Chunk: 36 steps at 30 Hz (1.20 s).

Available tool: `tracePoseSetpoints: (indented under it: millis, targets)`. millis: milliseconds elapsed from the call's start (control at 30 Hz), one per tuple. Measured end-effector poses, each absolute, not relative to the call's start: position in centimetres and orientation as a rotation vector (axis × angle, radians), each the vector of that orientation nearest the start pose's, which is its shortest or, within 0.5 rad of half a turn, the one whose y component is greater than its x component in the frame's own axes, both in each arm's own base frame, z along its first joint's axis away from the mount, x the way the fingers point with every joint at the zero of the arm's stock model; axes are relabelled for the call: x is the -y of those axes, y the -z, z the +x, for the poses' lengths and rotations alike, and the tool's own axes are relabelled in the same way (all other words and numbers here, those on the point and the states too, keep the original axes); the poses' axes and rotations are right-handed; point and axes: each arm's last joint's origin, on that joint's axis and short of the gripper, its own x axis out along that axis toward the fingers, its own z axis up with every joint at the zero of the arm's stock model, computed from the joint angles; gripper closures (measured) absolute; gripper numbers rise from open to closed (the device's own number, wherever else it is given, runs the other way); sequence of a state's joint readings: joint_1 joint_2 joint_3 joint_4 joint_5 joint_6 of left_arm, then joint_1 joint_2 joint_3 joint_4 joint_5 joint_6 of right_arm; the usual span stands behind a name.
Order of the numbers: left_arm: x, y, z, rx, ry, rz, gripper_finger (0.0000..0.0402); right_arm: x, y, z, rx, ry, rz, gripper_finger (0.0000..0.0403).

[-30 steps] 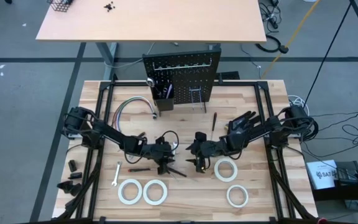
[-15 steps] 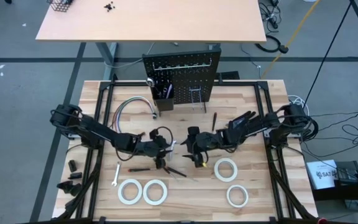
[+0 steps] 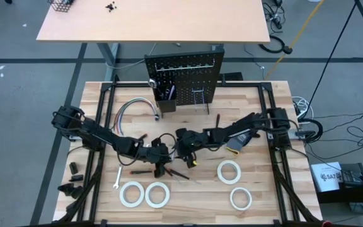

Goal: Hang tools onto peg board
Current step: Put the wrench into the peg board

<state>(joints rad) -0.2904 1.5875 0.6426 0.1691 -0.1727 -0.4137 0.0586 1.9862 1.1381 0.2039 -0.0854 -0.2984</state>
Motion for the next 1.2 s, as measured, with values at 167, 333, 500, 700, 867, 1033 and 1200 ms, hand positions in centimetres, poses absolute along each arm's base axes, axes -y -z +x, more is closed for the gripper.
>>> tracePoseSetpoints:
  millis: [167,333,500,700,867,1033,1200]
  targets:
    - [7.9,-13.5,27.2,-0.793,-0.055,-0.262,0.0375,-2.6,-14.3,43.0,-0.728,-0.283,-0.357,0.0193]
    - [8.2,-13.2,26.3,-0.873,-0.089,-0.269,0.0397,-1.9,-14.3,44.0,-0.870,-0.417,-0.374,0.0193]
    - [8.4,-13.6,25.5,-0.890,-0.139,-0.224,0.0399,-1.6,-14.1,44.3,-0.876,-0.475,-0.480,0.0193]
    - [8.7,-13.6,25.2,-0.891,-0.170,-0.204,0.0399,-1.0,-14.1,44.4,-0.872,-0.452,-0.521,0.0197]
    - [8.4,-14.0,24.6,-0.913,-0.208,-0.164,0.0400,-0.3,-13.8,44.6,-0.862,-0.435,-0.505,0.0209]
    - [7.8,-15.6,23.7,-0.886,-0.256,-0.112,0.0400,0.1,-12.4,44.7,-0.903,-0.449,-0.433,0.0221]
    - [7.3,-16.8,22.7,-0.882,-0.291,-0.061,0.0400,0.0,-11.2,44.5,-0.968,-0.411,-0.291,0.0256]
